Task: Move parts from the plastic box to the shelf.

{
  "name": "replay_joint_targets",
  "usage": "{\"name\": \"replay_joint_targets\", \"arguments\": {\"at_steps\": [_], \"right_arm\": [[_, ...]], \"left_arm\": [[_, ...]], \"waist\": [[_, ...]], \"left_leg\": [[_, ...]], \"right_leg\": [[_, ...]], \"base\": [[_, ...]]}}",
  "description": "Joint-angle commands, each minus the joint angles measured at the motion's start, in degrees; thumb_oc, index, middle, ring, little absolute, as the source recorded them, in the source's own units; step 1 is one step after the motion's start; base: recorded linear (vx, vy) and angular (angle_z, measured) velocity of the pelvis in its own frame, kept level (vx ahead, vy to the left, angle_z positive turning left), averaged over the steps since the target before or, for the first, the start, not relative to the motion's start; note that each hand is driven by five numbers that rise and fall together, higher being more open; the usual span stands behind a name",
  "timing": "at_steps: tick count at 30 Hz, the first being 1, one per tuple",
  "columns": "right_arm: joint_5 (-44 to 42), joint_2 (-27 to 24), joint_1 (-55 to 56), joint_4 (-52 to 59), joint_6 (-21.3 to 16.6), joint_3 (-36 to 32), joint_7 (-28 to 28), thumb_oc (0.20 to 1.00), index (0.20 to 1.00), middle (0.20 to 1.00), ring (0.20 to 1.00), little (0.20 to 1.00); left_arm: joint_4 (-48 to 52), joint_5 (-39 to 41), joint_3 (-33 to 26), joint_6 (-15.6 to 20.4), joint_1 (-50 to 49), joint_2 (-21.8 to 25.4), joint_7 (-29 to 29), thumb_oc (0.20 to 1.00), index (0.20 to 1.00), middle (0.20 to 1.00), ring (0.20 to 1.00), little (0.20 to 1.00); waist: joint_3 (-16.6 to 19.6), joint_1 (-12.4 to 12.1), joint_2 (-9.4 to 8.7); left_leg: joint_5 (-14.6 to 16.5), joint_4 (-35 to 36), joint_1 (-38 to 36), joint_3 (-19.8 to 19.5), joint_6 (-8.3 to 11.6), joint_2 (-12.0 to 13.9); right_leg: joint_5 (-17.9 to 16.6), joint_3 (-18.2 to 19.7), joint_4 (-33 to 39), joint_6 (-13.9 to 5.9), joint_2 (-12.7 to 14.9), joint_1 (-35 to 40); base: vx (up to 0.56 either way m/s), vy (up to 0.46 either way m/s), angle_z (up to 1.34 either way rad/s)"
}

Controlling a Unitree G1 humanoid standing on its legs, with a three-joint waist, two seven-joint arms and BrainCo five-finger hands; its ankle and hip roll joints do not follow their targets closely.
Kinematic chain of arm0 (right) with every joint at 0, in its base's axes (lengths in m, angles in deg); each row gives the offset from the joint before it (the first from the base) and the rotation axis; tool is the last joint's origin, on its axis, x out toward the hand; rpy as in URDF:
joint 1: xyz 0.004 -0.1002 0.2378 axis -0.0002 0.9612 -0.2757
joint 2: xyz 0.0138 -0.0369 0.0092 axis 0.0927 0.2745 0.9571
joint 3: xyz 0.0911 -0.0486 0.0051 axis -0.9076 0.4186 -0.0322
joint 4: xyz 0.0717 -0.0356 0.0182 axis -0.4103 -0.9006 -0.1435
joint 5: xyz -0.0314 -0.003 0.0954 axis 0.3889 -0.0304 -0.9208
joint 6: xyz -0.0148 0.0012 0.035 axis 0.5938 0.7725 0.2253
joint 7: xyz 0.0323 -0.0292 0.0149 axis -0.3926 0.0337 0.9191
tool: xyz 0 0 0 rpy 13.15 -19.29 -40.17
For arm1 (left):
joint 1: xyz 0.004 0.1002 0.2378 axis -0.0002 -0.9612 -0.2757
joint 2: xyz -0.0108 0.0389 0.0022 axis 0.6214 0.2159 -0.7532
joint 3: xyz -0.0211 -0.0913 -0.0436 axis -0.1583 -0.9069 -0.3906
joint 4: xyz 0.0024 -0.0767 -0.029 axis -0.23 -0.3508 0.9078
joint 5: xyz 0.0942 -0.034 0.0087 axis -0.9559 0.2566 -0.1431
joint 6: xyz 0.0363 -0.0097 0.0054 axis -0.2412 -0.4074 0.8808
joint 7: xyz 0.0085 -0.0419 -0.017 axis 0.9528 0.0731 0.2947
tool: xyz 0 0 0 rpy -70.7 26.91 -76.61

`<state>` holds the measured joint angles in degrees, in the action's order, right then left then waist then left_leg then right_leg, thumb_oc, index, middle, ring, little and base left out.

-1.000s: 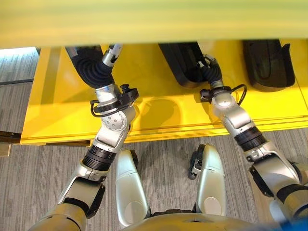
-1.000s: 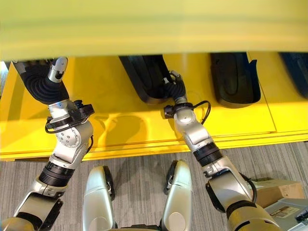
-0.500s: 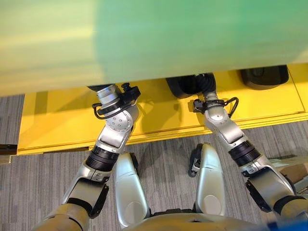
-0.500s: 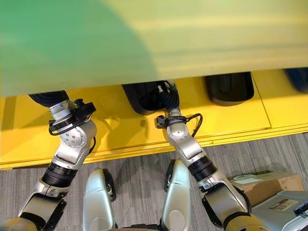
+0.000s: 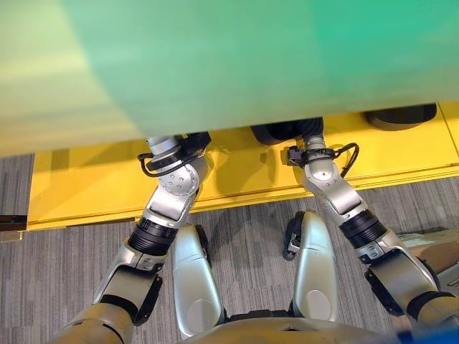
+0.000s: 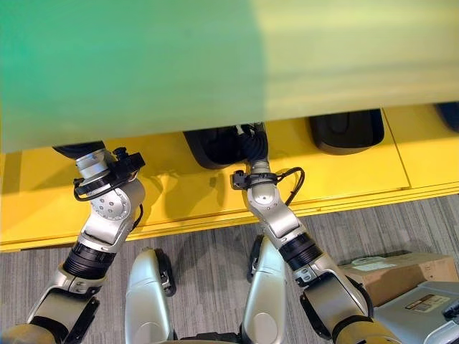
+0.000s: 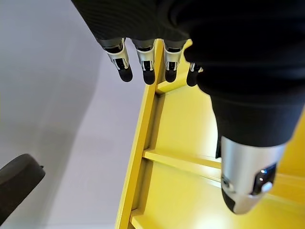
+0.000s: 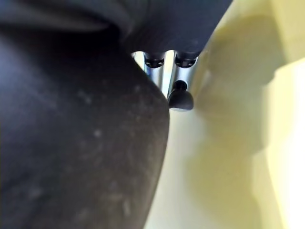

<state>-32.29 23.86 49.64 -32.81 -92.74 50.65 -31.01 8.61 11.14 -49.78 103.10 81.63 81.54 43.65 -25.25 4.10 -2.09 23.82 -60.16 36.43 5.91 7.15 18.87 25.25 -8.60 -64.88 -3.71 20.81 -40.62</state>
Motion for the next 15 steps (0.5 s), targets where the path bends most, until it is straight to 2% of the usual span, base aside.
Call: {"name": "replay_joint_targets", "arguments": {"at_steps": [1, 6, 15], "right_arm": [[-6.92, 2.07, 8.70, -8.79, 4.80, 2.36, 1.56, 0.200, 0.200, 0.200, 0.200, 0.200], [-9.05, 2.98, 8.60, -9.64, 4.80, 2.03, 1.76, 0.200, 0.200, 0.200, 0.200, 0.200], [-11.23, 3.67, 9.48, -11.10, 4.75, 1.88, 2.67, 0.200, 0.200, 0.200, 0.200, 0.200]], "left_arm": [[6.22, -0.30, 1.05, 1.40, -0.61, 0.05, -0.76, 1.000, 1.000, 1.000, 1.000, 1.000], [6.42, -0.80, 1.10, 0.29, -0.82, -0.32, -0.75, 1.000, 1.000, 1.000, 1.000, 1.000], [6.39, -0.80, 1.16, 0.44, -1.58, -0.67, -0.68, 1.000, 1.000, 1.000, 1.000, 1.000]], "waist": [[-2.42, -1.22, 2.56], [-2.36, -1.44, 2.67], [-2.42, -1.65, 2.78]], "left_leg": [[-0.45, 1.13, -0.25, 6.18, -6.20, -3.54], [-0.48, 1.37, -0.45, 6.23, -6.16, -3.66], [-0.28, 1.43, -0.74, 6.42, -6.38, -4.20]], "right_leg": [[-1.05, 1.03, -0.76, 3.36, -5.08, 0.59], [-1.14, 0.92, -0.51, 3.29, -4.91, 0.87], [-1.15, 0.90, -0.55, 3.26, -4.94, 1.10]], "base": [[0.00, 0.000, 0.00], [0.01, 0.001, 0.00], [0.00, 0.000, 0.00]]}}
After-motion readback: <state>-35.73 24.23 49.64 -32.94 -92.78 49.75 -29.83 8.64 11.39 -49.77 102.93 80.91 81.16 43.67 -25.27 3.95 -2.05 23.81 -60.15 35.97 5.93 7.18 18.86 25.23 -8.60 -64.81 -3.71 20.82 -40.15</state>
